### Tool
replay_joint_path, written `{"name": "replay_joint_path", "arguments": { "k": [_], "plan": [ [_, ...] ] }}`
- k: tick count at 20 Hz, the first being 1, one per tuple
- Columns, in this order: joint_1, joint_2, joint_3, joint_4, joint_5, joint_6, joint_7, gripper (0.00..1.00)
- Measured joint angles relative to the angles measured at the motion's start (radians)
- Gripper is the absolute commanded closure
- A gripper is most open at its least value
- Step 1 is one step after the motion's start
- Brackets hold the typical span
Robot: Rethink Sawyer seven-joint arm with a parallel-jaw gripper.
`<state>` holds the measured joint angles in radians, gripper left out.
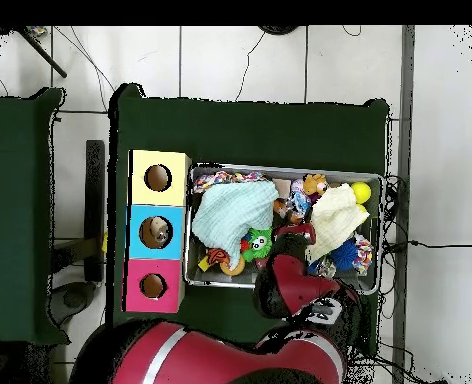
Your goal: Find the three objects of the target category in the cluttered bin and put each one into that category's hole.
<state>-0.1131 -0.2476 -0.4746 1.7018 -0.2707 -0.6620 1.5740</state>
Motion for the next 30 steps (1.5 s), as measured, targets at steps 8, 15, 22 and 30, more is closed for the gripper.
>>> {"name": "replay_joint_path", "arguments": {
  "k": [8,15,22,30],
  "plan": [
    [0.001,-0.018,0.012,0.000,0.000,0.000,0.000,0.00],
    [0.004,-0.035,0.024,0.000,0.000,0.000,0.000,0.00],
    [0.004,-0.035,0.036,0.000,-0.004,0.000,0.000,0.00],
    [0.004,-0.035,0.045,0.000,-0.052,0.000,0.000,0.00]
  ]
}}
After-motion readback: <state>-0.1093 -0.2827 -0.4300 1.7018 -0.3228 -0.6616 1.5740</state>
